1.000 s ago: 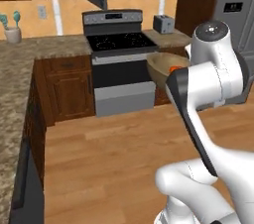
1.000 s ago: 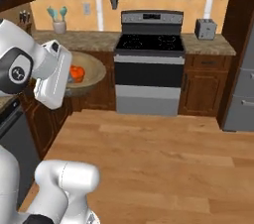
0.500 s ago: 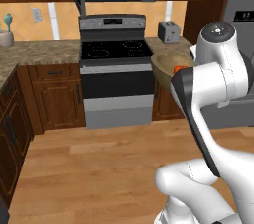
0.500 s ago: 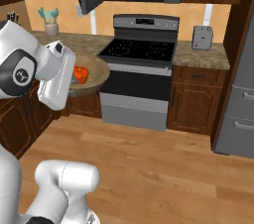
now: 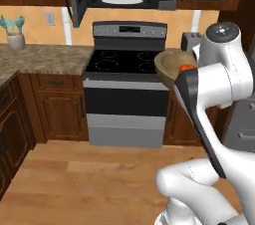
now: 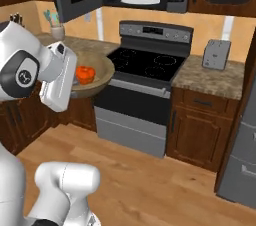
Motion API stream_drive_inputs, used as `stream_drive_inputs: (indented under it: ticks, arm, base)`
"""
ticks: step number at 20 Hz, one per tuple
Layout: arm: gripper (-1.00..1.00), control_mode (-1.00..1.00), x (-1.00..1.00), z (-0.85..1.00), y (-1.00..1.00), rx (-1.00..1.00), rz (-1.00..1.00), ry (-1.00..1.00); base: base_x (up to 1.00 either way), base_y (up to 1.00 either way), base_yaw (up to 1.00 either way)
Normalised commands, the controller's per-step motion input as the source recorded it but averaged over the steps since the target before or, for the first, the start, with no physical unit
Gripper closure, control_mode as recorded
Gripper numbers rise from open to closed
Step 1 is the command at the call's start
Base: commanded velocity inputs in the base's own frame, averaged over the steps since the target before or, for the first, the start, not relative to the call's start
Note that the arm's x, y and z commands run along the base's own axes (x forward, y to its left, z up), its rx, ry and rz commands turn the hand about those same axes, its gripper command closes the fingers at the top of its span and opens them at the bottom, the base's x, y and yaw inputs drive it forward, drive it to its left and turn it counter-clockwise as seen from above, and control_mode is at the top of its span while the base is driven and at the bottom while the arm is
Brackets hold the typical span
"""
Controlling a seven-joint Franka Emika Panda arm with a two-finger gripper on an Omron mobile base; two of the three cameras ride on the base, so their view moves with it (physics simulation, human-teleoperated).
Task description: Pick the squash from the sink and place it in the bowl. Then pick the bowl and place it in the microwave. Then close the microwave door and press the start button.
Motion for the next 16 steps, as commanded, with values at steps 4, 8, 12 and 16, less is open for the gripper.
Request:
stream_drive_inputs:
  ticks: [4,8,12,16]
  arm:
    - [1.00,1.00,0.00,0.00,0.00,0.00,0.00,0.00]
    - [1.00,1.00,0.00,0.00,0.00,0.00,0.00,0.00]
    - [1.00,1.00,0.00,0.00,0.00,0.00,0.00,0.00]
    - [1.00,1.00,0.00,0.00,0.00,0.00,0.00,0.00]
  base:
    - [1.00,-0.38,0.23]
    - [1.00,-0.26,0.21]
    - [0.97,-0.39,0.26]
    - [0.85,-0.08,0.26]
